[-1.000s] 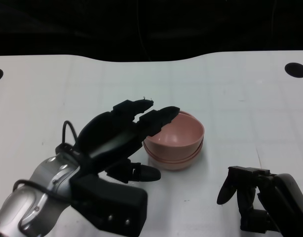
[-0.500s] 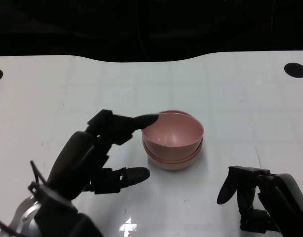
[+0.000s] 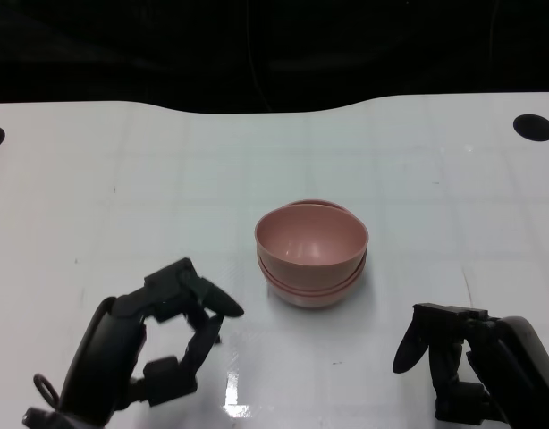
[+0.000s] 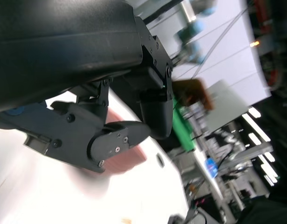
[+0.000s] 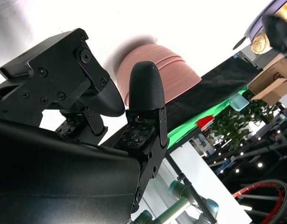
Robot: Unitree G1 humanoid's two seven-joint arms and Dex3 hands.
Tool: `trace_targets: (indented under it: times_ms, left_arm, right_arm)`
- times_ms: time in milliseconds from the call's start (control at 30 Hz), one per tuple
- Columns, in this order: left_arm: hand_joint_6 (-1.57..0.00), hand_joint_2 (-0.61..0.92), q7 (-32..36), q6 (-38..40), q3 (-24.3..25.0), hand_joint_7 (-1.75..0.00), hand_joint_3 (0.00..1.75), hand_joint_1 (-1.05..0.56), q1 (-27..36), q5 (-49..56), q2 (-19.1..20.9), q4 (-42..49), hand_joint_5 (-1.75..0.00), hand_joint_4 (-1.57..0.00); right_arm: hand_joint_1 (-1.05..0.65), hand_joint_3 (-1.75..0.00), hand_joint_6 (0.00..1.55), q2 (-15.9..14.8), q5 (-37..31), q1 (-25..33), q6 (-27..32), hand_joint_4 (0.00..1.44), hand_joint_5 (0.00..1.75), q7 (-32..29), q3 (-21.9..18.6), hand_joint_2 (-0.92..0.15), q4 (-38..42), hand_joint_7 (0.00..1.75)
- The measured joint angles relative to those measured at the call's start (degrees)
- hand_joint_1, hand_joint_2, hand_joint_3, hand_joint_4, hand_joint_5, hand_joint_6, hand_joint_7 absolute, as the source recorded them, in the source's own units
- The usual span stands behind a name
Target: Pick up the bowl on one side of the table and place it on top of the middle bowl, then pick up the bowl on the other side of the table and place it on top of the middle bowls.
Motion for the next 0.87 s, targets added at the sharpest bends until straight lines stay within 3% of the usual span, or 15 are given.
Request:
trace_targets:
  times_ms: [133,333,867]
  left_arm:
    - [-0.85,0.47,-3.4,4.5,0.9,-1.19,1.27,-0.11,2.1,-2.6,0.0,-2.4,-1.56,-0.91]
    - [-0.82,0.42,-5.3,5.2,2.2,-1.42,1.34,-0.15,2.3,-2.6,-1.3,-1.4,-1.7,-0.9]
    - [-0.8,0.42,-10.5,2.7,4.8,-1.37,1.33,-0.15,1.0,-3.3,-3.4,4.5,-1.68,-0.84]
  right_arm:
    - [-0.08,-1.6,0.85,0.0,0.3,0.2,0.1,0.93,1.75,0.5,0.0,-0.15,-0.2,1.42]
    - [-0.08,-1.59,0.85,-0.3,0.9,0.5,-0.1,0.93,1.75,0.8,-0.1,-0.15,-0.2,1.4]
    - [-0.04,-1.5,0.86,-0.6,8.0,2.3,-1.1,0.9,1.75,5.4,-0.5,-0.18,-1.4,1.27]
